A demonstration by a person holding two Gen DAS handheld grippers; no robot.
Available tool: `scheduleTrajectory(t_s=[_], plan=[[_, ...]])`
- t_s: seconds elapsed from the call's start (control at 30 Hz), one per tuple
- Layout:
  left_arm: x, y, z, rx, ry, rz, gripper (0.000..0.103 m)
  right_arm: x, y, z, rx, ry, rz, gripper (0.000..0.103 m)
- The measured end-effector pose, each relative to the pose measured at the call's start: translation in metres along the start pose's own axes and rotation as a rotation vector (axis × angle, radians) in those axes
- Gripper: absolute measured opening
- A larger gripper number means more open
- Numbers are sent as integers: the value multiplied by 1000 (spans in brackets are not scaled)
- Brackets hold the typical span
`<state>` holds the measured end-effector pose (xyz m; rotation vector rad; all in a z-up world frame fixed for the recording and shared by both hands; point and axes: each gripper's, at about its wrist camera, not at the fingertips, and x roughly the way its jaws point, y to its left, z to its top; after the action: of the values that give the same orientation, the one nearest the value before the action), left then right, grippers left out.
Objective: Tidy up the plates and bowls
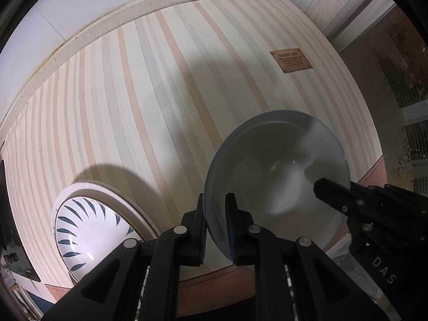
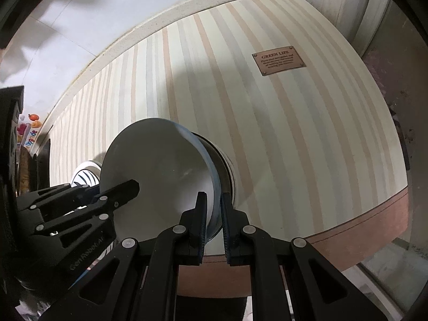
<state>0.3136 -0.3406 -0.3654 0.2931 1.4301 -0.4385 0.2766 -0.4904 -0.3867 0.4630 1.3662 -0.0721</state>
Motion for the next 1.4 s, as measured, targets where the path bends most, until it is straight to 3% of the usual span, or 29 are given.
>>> scheduleTrajectory(t_s=[0.3,0.53,0.6,0.67,0.73,0.83,0.93,1.0,1.07,1.2,1.4], plan=[[-19,1,-4,0,-32,-16,11,-2,-3,-5,28,3,-6,17],[-74,-5,-26,34,-134,-26,12,-36,4,-26,9,-62,-30,18],[-92,-4,-36,42,-165,-32,12,-58,10,-38,-10,-110,-50,29],[-115,-4,-50,54,-211,-41,12,-81,16,-51,-20,-160,-63,51],[-135,-4,-63,67,-251,-45,15,-105,24,-64,-33,-212,-85,60],[-158,-6,-78,80,-298,-50,26,-135,34,-81,-44,-268,-99,76],[-177,-4,-90,90,-340,-54,41,-158,43,-96,-47,-311,-116,83],[-185,-3,-96,89,-358,-57,72,-171,49,-105,-47,-333,-135,85],[-194,0,-102,82,-383,-62,82,-182,55,-113,-53,-357,-151,86],[-207,5,-110,66,-423,-71,90,-206,64,-132,-49,-411,-162,89],[-223,11,-118,52,-454,-99,91,-235,71,-150,-42,-478,-172,92]])
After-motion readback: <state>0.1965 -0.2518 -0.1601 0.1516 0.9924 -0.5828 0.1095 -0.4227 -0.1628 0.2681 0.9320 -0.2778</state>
